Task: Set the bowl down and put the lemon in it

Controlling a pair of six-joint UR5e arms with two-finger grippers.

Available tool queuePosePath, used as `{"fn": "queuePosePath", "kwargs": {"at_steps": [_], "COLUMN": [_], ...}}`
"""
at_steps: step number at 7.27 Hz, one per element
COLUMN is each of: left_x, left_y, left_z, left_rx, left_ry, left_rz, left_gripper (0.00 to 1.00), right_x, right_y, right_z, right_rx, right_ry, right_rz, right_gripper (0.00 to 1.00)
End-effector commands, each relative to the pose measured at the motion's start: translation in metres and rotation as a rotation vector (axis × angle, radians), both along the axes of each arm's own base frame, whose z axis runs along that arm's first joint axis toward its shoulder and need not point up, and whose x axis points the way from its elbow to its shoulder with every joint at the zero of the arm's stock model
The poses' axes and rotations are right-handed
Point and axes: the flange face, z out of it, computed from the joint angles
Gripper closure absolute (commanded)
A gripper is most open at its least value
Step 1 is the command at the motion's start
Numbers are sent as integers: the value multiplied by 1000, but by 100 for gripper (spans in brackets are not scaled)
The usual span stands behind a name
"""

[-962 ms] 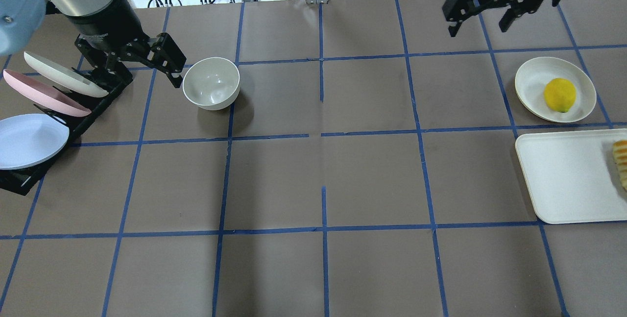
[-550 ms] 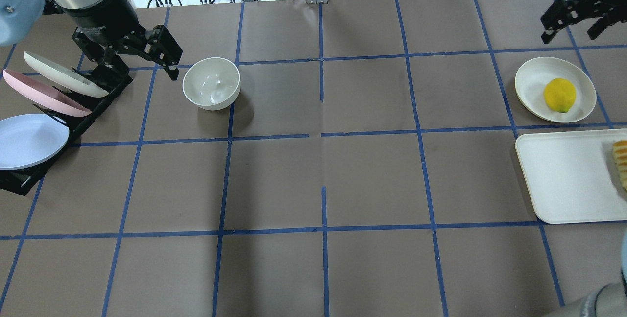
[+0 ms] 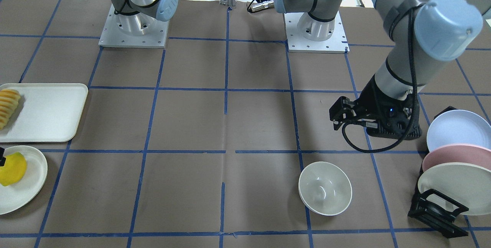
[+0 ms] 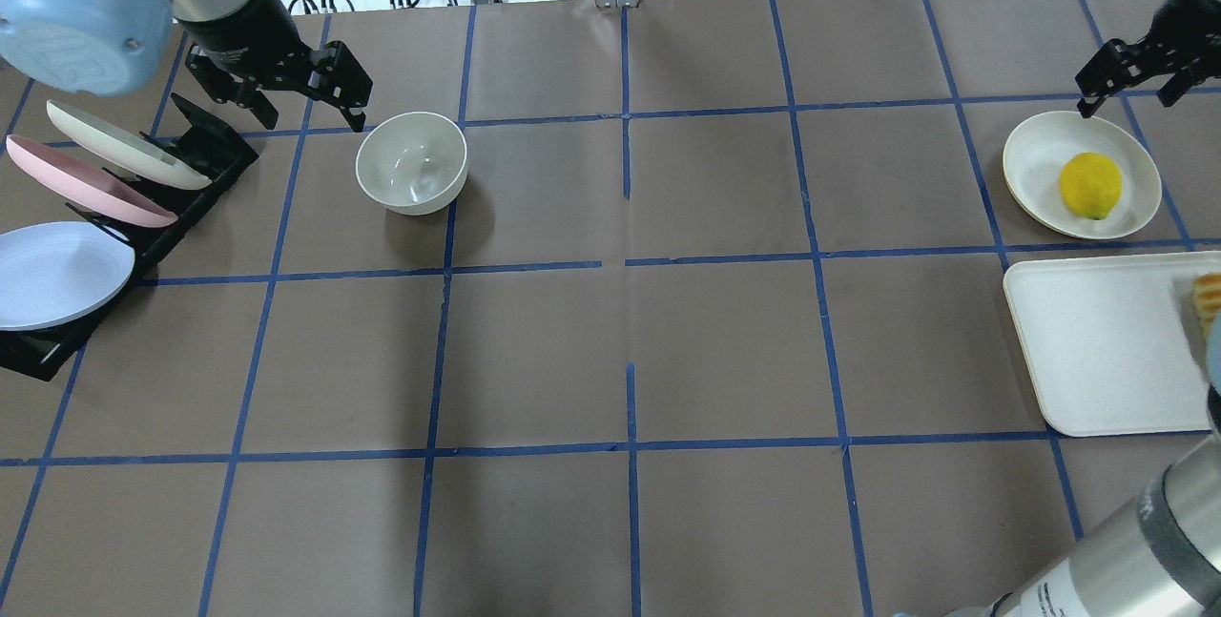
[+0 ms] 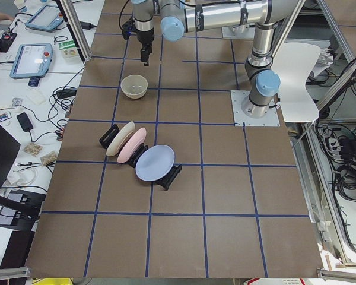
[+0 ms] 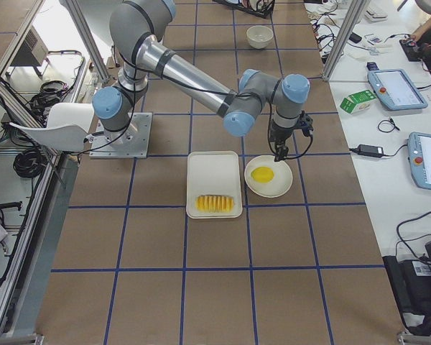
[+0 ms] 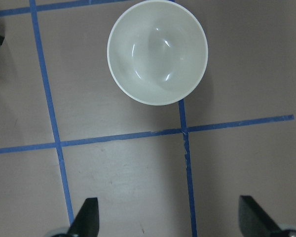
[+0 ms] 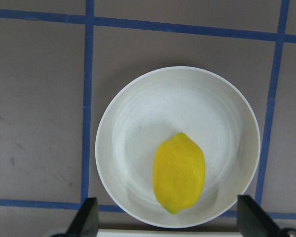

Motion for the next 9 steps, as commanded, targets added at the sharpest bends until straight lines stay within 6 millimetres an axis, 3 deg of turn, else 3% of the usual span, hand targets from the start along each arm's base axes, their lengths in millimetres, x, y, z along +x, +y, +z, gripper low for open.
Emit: {"fn": "queuePosePath", "kwargs": {"at_steps": [1,2,3,5,6,7,8,9], "left_x": [23,55,65,66,67,67,67,66], "left_y": [-33,-50,-62,-72,-77,-79,-82,-83], "left_z": [-65,-90,-110,-153,-174,-191,-202,-203], "left_rx": [40,26,-3,48,63,81,86,82], "left_ry": [3,3,8,18,20,23,31,31], "left_rz": [28,62,69,73,67,70,81,84], "left_gripper": [0,0,0,0,0,0,11,73], "right_x": [-21,-19,-16,-20,-20,-20,-20,-20], "right_y": [-9,-4,4,18,18,18,18,19], "right_z": [-59,-80,-95,-113,-115,-116,-115,-114], "right_rx": [22,30,33,26,24,30,31,33], "right_ry": [-11,-7,-5,1,-2,-1,0,1], "right_rz": [-8,-8,-2,21,24,23,21,23], "right_gripper": [0,0,0,0,6,54,80,89]}}
